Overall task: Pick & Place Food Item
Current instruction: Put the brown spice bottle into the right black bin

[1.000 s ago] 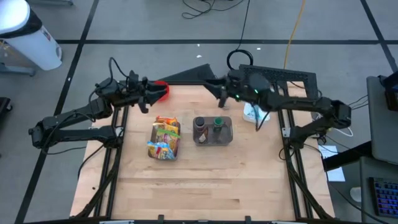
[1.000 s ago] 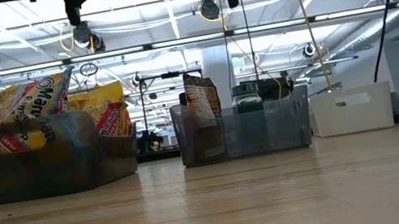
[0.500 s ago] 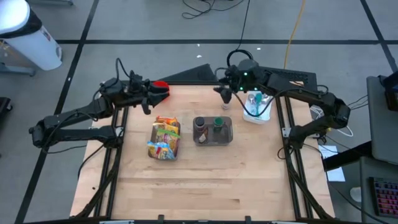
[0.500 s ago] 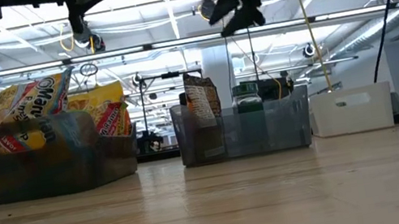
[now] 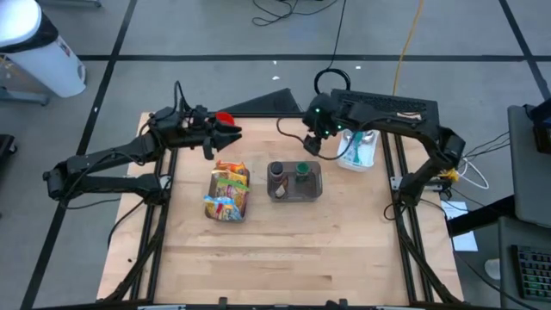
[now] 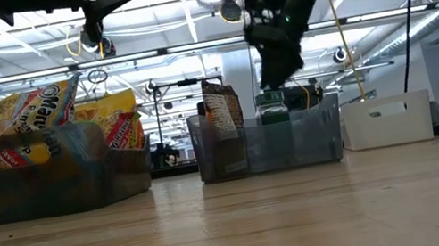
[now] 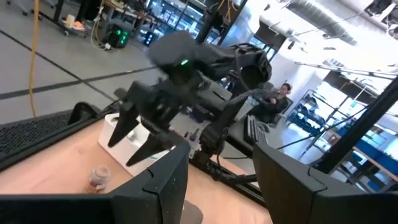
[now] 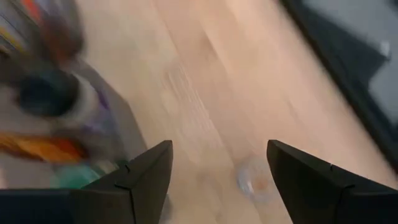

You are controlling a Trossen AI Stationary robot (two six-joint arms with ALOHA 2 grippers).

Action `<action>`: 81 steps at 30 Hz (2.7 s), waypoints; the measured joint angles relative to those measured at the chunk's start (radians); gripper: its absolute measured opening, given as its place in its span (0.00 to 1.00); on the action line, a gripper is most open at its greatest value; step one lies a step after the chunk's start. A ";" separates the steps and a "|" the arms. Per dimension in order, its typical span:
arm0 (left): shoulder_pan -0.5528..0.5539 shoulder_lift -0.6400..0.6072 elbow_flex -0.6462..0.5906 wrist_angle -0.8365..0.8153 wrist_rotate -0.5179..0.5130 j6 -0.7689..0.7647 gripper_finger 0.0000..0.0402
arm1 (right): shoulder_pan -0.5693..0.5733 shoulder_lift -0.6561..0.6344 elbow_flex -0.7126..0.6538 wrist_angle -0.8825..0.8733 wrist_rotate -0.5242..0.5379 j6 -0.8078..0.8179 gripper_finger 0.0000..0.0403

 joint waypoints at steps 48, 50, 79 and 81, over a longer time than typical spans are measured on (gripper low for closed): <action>0.001 0.001 0.000 0.010 0.019 0.026 0.46 | -0.060 0.156 -0.003 -0.031 0.178 0.039 0.62; 0.001 0.001 0.000 0.010 0.019 0.033 0.46 | -0.071 0.157 -0.003 -0.039 0.177 0.037 0.62; 0.001 0.001 0.000 0.001 0.019 0.046 0.46 | -0.108 0.234 -0.002 -0.061 0.128 0.057 0.62; 0.001 0.001 0.000 0.001 0.019 0.047 0.46 | -0.108 0.234 -0.002 -0.067 0.129 0.057 0.62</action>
